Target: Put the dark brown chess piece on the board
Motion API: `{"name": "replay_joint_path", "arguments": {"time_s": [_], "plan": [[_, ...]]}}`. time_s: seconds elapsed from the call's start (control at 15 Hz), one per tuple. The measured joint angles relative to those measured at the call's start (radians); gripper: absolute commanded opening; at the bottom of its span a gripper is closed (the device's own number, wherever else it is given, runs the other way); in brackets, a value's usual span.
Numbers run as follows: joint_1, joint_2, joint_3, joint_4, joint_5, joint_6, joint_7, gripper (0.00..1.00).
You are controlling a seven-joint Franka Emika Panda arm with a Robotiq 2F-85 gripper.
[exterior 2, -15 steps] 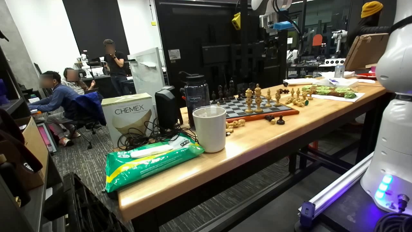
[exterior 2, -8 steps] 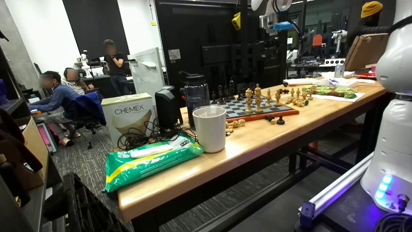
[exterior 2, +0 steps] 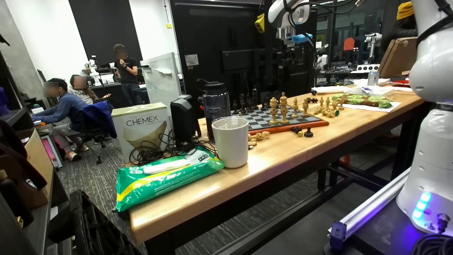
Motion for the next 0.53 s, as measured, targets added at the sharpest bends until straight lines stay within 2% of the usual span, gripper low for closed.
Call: {"name": "replay_joint_path", "arguments": {"time_s": [0.53], "plan": [[-0.082,0.274,0.057,0.326,0.046,-0.065,-0.046,1.0]]}}
